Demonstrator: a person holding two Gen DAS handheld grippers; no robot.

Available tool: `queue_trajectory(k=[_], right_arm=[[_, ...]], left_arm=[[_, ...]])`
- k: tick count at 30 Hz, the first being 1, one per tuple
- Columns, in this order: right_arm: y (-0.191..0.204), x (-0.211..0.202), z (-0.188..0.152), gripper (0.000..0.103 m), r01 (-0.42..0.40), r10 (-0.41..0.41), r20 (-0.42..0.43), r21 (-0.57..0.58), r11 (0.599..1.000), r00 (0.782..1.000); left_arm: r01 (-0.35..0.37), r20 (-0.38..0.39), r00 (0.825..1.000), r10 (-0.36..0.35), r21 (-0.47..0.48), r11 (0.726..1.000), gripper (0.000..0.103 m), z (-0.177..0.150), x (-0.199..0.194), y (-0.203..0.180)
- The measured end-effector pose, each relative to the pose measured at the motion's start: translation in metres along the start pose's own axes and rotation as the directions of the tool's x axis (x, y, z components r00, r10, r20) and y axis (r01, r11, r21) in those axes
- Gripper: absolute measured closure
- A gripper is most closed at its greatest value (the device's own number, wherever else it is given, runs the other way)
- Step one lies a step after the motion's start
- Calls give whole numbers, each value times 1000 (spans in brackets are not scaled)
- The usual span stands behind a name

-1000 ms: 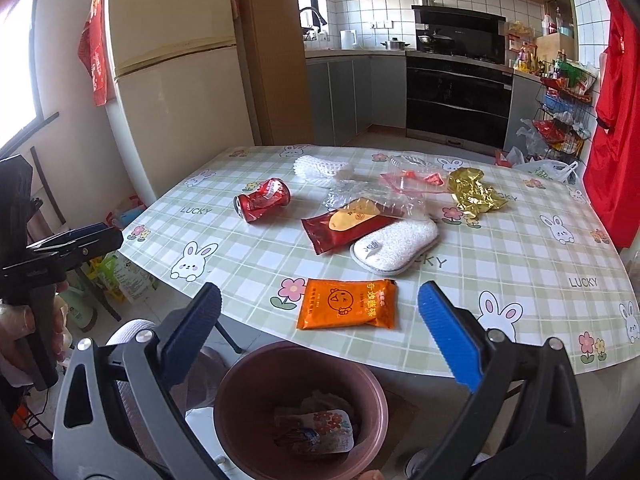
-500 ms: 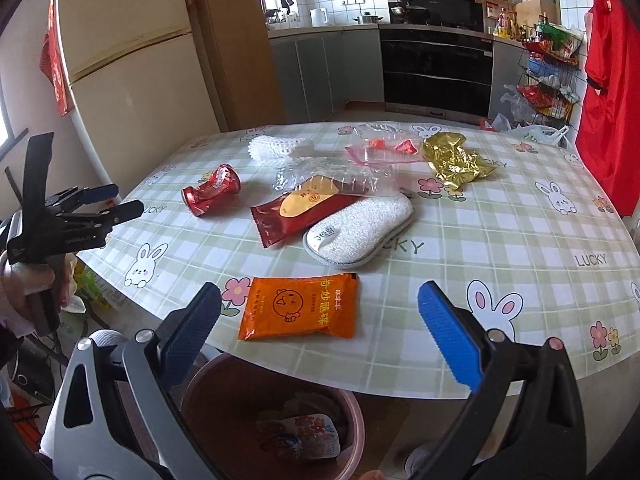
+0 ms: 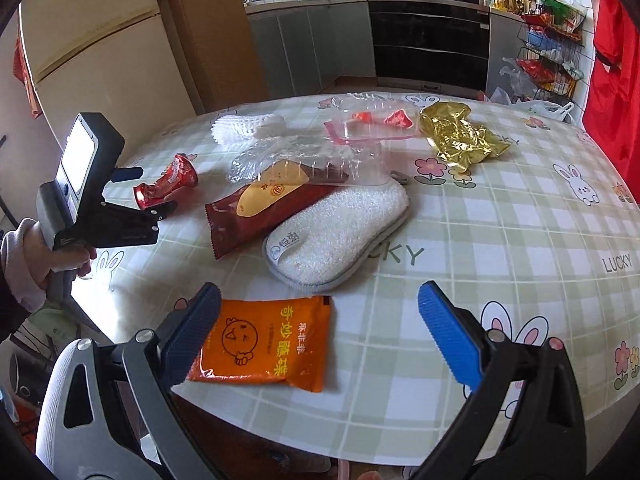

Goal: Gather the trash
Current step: 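Move the left gripper to the crushed red Coke can and close on it, then lift the red can with the left gripper while the right gripper grasps the orange snack packet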

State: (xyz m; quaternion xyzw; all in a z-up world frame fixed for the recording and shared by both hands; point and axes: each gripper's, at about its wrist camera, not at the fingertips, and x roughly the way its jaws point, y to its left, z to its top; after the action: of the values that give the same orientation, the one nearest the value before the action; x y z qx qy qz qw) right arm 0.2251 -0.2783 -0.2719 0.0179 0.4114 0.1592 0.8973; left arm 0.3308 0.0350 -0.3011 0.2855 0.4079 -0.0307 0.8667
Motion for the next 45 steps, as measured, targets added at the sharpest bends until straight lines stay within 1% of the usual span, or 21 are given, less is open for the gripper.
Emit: queue_trajectory(k=[2, 4, 5, 7, 8, 9, 10, 11, 12, 14, 16, 19, 22, 25, 28, 32, 35, 39, 41, 43, 45], right_arm=[[-3, 7, 5, 6, -1, 1, -4, 2, 1000, 1000], [-4, 15, 9, 6, -14, 14, -15, -13, 1000, 1000], [-3, 20, 10, 6, -7, 7, -28, -23, 1000, 1000], [-2, 26, 13, 6, -2, 1, -35, -38, 999, 999], [-2, 28, 14, 6, -3, 1, -38, -42, 999, 999], [-2, 30, 15, 6, -3, 1, -41, -43, 999, 999], [-3, 33, 15, 6, -4, 2, -50, -39, 999, 999], [-2, 34, 14, 6, -7, 5, -57, -34, 999, 998], [-2, 35, 13, 6, -16, 15, -63, -25, 1000, 998], [1, 36, 8, 6, -41, 39, -78, -21, 999, 996], [6, 37, 0, 6, -52, 49, -101, -30, 998, 994], [16, 39, -15, 6, -72, 67, -137, -34, 997, 988], [26, 39, -28, 6, -83, 75, -167, -44, 996, 983], [34, 35, -37, 6, -82, 64, -189, -88, 993, 980], [37, 30, -42, 6, -43, 11, -195, -164, 985, 981], [35, 28, -42, 6, -19, -42, -226, -263, 965, 973], [32, 32, -42, 6, -2, -89, -258, -332, 943, 962], [38, 42, -41, 6, -25, -96, -290, -388, 921, 952], [49, 48, -40, 6, -43, -108, -302, -453, 890, 947], [61, 52, -37, 6, -56, -116, -298, -512, 857, 947], [72, 58, -33, 6, -77, -117, -310, -548, 833, 943]], left_arm=[[-20, -7, 1000, 20, 30, 999, 24, -1, 7, -4], [-39, -13, 999, 40, 42, 998, 31, -3, 11, -5], [-50, -9, 999, 50, 45, 998, 33, -4, 12, -5], [-65, -1, 998, 65, 41, 997, 46, -4, 13, -1], [-57, 3, 998, 57, 31, 998, 48, -3, 12, 2], [-34, 11, 999, 34, 12, 999, 56, -2, 10, 7], [-22, 21, 1000, 22, -5, 1000, 68, 0, 8, 11], [-19, 33, 999, 19, -18, 1000, 75, 0, 6, 16], [-21, 51, 998, 23, -34, 999, 79, 1, 1, 20], [13, 97, 995, -4, -85, 996, 81, 1, -9, 32], [68, 119, 992, -50, -156, 985, 81, -1, -17, 46], [167, 146, 981, -131, -269, 949, 82, -7, -27, 63], [269, 182, 959, -215, -364, 892, 82, -19, -42, 71], [357, 228, 932, -283, -428, 830, 82, -32, -59, 74], [412, 275, 908, -316, -450, 793, 82, -45, -80, 69], [447, 325, 889, -322, -464, 765, 82, -61, -105, 59], [482, 353, 872, -339, -497, 722, 82, -75, -115, 54], [507, 365, 860, -355, -546, 666, 82, -94, -121, 50], [514, 366, 857, -363, -567, 643, 82, -102, -121, 50], [521, 368, 853, -369, -571, 635, 82, -106, -122, 50], [528, 380, 849, -368, -557, 641, 82, -107, -125, 49]])
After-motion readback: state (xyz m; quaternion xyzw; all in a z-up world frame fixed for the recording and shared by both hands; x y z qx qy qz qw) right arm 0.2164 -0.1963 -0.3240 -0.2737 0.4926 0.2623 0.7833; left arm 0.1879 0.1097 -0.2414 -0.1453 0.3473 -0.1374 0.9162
